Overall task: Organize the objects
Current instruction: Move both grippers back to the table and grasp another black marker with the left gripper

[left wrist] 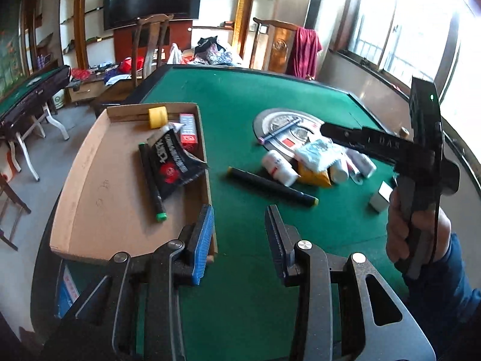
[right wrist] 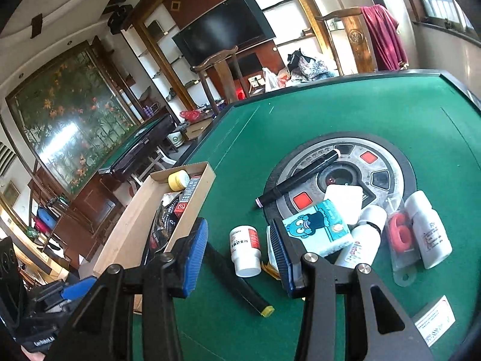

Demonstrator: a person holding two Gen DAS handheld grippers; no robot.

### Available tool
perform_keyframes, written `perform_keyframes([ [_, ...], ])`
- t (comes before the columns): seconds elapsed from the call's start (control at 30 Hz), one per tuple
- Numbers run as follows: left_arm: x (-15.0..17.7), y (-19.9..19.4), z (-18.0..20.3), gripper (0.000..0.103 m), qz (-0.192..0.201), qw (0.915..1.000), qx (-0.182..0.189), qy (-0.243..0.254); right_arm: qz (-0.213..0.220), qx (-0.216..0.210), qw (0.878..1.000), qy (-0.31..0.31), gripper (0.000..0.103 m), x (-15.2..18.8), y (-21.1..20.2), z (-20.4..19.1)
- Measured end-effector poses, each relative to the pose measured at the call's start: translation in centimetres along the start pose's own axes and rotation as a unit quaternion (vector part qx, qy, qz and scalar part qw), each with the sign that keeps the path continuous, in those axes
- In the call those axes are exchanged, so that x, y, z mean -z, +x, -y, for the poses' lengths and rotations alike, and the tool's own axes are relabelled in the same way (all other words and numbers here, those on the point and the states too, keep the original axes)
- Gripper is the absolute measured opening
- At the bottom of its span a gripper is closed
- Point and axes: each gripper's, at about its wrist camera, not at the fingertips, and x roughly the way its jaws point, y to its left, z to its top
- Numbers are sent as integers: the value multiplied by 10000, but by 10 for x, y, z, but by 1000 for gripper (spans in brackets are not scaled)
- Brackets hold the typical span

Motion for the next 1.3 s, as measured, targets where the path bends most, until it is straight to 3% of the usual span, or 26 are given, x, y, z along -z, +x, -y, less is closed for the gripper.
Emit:
perform_keyframes([
  [0.27, 5, 3, 27, 35, -63, 9998, -27, 162, 26, -76, 9999, 108, 43, 8, -19, 14],
  [0.43, 3, 3, 35, 35, 2, 9997, 212, 102, 60, -64, 9998, 160, 44, 18, -43, 29],
  [0.5, 0, 6, 35, 35, -17, 9995, 312, 55, 139, 41, 9998, 145, 49, 27, -59, 40],
  [0.8, -22, 60, 65, 37, -618, 9953, 733, 155, 780, 357, 9902, 1106, 62, 40, -127, 118],
  [0.87, -33, 78, 65, 37, -817, 9939, 731, -80, 831, 243, 9876, 1313, 62, 40, -130, 124],
  [0.93, -39, 96, 56, 37, -1084, 9890, 785, -629, 746, 109, 9883, 1328, 62, 38, -126, 124],
  [1.0, -39, 114, 42, 37, -1292, 9800, 829, -1265, 646, 18, 9892, 1319, 62, 38, -122, 122],
  [1.1, -34, 135, 29, 37, -1568, 9679, 699, -1834, 514, -110, 9896, 1342, 62, 38, -116, 119],
  [1.3, -42, 164, 27, 38, -1598, 9669, 329, -1961, 493, -4, 9904, 1291, 62, 38, -115, 118],
])
